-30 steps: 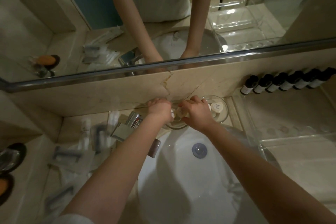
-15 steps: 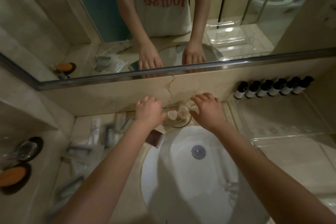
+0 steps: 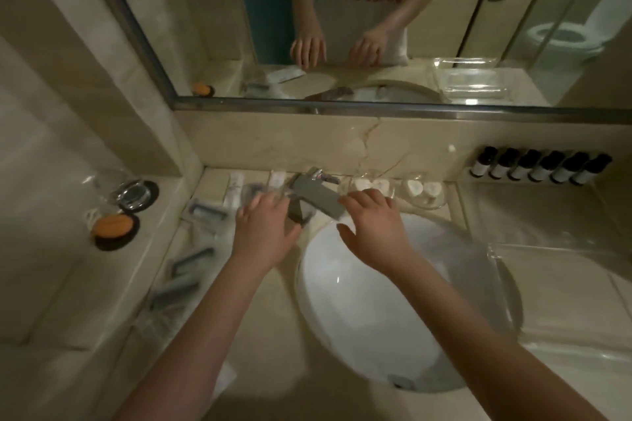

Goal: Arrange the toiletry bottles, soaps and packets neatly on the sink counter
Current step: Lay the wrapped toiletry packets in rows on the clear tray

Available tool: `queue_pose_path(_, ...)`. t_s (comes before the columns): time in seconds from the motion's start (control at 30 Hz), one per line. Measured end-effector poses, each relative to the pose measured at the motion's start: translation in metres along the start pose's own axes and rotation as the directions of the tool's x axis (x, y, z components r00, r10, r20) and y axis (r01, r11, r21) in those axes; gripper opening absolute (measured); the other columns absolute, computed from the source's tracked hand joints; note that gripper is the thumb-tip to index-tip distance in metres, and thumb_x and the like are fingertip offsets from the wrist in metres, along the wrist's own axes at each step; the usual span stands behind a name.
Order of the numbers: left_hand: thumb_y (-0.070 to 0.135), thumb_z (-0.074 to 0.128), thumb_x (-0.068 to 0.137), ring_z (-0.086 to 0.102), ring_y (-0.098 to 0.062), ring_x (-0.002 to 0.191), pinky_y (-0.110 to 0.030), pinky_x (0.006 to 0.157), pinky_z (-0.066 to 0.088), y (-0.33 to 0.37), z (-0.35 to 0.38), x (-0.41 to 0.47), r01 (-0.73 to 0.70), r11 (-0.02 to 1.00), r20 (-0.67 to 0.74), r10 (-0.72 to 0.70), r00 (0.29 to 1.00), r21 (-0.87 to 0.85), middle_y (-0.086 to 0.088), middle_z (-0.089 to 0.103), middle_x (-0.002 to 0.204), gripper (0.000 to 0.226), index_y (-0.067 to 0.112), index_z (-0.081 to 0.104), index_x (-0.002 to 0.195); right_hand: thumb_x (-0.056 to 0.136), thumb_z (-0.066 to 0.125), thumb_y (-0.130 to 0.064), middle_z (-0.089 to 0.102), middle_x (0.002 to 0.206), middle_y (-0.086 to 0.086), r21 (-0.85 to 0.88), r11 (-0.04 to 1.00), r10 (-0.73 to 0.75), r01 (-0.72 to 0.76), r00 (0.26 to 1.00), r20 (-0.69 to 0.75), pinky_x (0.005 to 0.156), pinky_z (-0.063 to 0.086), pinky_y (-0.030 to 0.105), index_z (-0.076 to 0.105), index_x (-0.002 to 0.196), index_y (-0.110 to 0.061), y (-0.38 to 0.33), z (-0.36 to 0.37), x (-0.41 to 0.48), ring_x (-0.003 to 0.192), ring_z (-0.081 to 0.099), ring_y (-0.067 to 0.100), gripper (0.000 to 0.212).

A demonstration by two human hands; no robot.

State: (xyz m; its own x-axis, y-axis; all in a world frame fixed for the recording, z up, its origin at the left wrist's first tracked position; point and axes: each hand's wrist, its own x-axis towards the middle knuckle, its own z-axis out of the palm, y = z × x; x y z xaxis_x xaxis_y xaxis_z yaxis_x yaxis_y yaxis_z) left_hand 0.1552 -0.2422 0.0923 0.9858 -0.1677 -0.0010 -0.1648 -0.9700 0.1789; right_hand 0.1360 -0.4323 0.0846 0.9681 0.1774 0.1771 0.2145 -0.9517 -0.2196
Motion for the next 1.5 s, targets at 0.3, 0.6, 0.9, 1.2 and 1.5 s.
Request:
queue_pose_path(0.3, 0.037, 0.056, 0.088, 0.038, -0.029, 0.131, -0.038, 0.108, 0.033, -0.11, 0.026, -0.076, 0.292, 0.956, 0.135, -0.284, 0.949, -0.039, -0.009, 0.044, 0.142, 0.055, 0.013, 0.045, 0.136, 0.088, 0.054, -0.031, 0.051, 0.136, 0.004, 0.111, 0.988, -0.141, 0.112, 0.938, 0.316, 0.097, 0.04, 0.041, 0.046, 0.134, -0.019, -0.086, 0.058, -0.01, 0.124, 0.044, 0.029, 0.048)
queue_pose_path(0.6, 0.036, 0.054, 0.091, 0.037, -0.029, 0.133, -0.037, 0.109, 0.033, -0.186, 0.047, -0.118, 0.524, 0.849, 0.269, -0.489, 0.829, -0.07, -0.014, 0.036, 0.146, 0.06, 0.009, 0.034, 0.141, 0.09, 0.053, -0.036, 0.028, 0.151, 0.01, 0.107, 0.967, -0.252, 0.232, 0.8, 0.544, 0.106, 0.033, 0.046, 0.026, 0.145, -0.02, -0.163, 0.117, 0.018, 0.137, 0.028, 0.031, 0.063)
queue_pose_path(0.9, 0.037, 0.058, 0.087, 0.03, -0.026, 0.136, -0.04, 0.112, 0.027, -0.208, 0.074, -0.092, 0.406, 0.911, 0.319, -0.366, 0.874, -0.067, -0.007, 0.038, 0.145, 0.057, 0.017, 0.039, 0.136, 0.096, 0.039, -0.044, 0.03, 0.15, 0.01, 0.052, 0.96, -0.261, 0.276, 0.809, 0.527, 0.108, 0.029, 0.048, 0.027, 0.144, -0.017, -0.214, 0.154, 0.078, 0.139, 0.026, 0.029, 0.056)
queue_pose_path(1.2, 0.044, 0.064, 0.082, 0.038, -0.03, 0.129, -0.045, 0.106, 0.033, -0.226, 0.08, -0.077, 0.398, 0.913, 0.398, -0.335, 0.854, -0.086, -0.012, 0.044, 0.138, 0.064, 0.011, 0.038, 0.13, 0.089, 0.053, -0.03, 0.053, 0.123, 0.012, -0.075, 0.96, -0.204, 0.269, 0.86, 0.467, 0.093, 0.038, 0.04, 0.044, 0.127, -0.011, -0.236, 0.177, 0.091, 0.112, 0.048, 0.029, 0.043)
queue_pose_path(1.5, 0.054, 0.065, 0.076, 0.042, -0.033, 0.124, -0.045, 0.103, 0.037, -0.232, 0.075, -0.064, 0.372, 0.928, 0.514, -0.318, 0.797, -0.003, -0.014, 0.048, 0.128, 0.061, 0.013, 0.052, 0.119, 0.091, 0.054, -0.031, 0.061, 0.101, 0.01, 0.163, 0.984, -0.149, 0.076, 0.853, 0.501, 0.071, 0.043, 0.033, 0.056, 0.097, -0.014, -0.22, 0.159, 0.099, 0.092, 0.058, 0.027, 0.018)
